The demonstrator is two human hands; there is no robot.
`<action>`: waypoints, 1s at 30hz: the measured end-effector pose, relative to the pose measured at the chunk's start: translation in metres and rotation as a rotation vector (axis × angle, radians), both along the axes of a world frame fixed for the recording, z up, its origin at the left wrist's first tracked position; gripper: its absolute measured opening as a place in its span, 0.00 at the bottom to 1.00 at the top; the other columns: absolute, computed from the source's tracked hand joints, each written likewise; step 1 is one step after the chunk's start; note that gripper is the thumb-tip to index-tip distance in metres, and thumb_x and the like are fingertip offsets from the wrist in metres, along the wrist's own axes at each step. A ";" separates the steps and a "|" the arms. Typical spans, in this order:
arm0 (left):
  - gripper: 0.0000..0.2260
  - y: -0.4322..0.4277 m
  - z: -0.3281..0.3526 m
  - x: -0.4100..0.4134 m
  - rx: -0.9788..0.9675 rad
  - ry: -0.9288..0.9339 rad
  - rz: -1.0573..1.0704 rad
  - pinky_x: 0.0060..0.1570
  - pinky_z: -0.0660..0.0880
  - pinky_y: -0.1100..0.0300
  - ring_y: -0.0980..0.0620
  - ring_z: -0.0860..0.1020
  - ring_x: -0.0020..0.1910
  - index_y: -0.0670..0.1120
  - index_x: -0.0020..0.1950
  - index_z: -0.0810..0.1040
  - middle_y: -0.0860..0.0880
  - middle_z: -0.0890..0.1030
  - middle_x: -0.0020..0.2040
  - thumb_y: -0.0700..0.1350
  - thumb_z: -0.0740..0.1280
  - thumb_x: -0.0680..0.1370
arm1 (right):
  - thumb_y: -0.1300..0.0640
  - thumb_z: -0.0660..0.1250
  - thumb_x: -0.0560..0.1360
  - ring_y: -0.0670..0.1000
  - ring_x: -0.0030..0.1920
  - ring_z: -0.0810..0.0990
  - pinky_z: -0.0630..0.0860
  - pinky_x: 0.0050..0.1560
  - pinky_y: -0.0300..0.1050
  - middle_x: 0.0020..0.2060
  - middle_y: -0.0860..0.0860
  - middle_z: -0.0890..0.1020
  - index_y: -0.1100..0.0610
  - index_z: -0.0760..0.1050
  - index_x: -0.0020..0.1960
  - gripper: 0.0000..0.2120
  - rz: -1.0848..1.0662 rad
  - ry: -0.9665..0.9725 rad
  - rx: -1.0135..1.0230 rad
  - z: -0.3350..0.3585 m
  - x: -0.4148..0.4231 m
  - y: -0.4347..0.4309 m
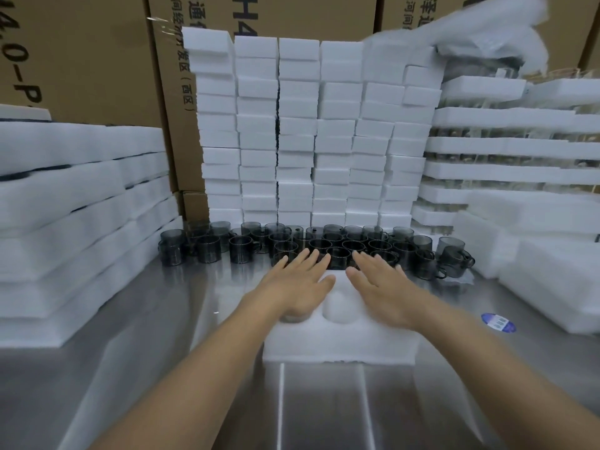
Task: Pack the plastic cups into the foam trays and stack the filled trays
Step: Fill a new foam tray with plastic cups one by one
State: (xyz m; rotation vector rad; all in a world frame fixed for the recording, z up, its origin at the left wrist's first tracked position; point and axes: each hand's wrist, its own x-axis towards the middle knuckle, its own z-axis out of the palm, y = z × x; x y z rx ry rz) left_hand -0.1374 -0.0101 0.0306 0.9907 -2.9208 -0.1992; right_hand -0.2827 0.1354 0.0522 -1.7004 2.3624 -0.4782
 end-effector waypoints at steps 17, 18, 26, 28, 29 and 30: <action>0.29 -0.051 -0.015 0.030 0.433 0.839 0.557 0.66 0.75 0.49 0.50 0.75 0.63 0.55 0.71 0.73 0.53 0.74 0.67 0.60 0.78 0.74 | 0.27 0.32 0.79 0.43 0.83 0.34 0.36 0.84 0.53 0.84 0.39 0.40 0.40 0.36 0.85 0.38 0.022 0.214 0.029 -0.024 0.011 -0.007; 0.30 -0.051 -0.017 0.029 0.496 0.859 0.575 0.67 0.75 0.47 0.51 0.76 0.62 0.57 0.68 0.74 0.54 0.76 0.66 0.63 0.80 0.70 | 0.27 0.32 0.78 0.43 0.83 0.34 0.36 0.84 0.53 0.84 0.39 0.40 0.41 0.35 0.85 0.39 0.029 0.216 0.042 -0.023 0.011 -0.007; 0.36 -0.056 -0.020 0.028 0.695 0.960 0.567 0.69 0.76 0.44 0.53 0.81 0.60 0.60 0.54 0.77 0.58 0.81 0.56 0.71 0.80 0.51 | 0.26 0.37 0.79 0.40 0.83 0.35 0.35 0.83 0.47 0.84 0.37 0.40 0.40 0.38 0.85 0.38 0.033 0.195 0.065 -0.018 0.011 -0.010; 0.35 -0.057 -0.022 0.029 0.700 0.977 0.562 0.69 0.76 0.45 0.54 0.81 0.59 0.59 0.54 0.79 0.58 0.82 0.55 0.70 0.79 0.50 | 0.26 0.38 0.79 0.40 0.83 0.35 0.34 0.82 0.45 0.84 0.38 0.40 0.40 0.38 0.85 0.38 0.040 0.179 0.066 -0.018 0.011 -0.009; 0.35 -0.057 -0.021 0.030 0.699 0.978 0.552 0.69 0.77 0.45 0.53 0.81 0.59 0.60 0.54 0.80 0.59 0.82 0.55 0.70 0.79 0.51 | 0.26 0.38 0.79 0.40 0.83 0.35 0.34 0.81 0.44 0.84 0.38 0.39 0.40 0.38 0.85 0.38 0.040 0.171 0.067 -0.018 0.010 -0.010; 0.35 -0.058 -0.021 0.030 0.698 0.977 0.541 0.69 0.77 0.45 0.53 0.81 0.59 0.60 0.55 0.81 0.58 0.82 0.55 0.70 0.79 0.51 | 0.26 0.38 0.79 0.40 0.83 0.35 0.34 0.81 0.44 0.84 0.39 0.39 0.40 0.37 0.85 0.39 0.037 0.167 0.069 -0.018 0.010 -0.010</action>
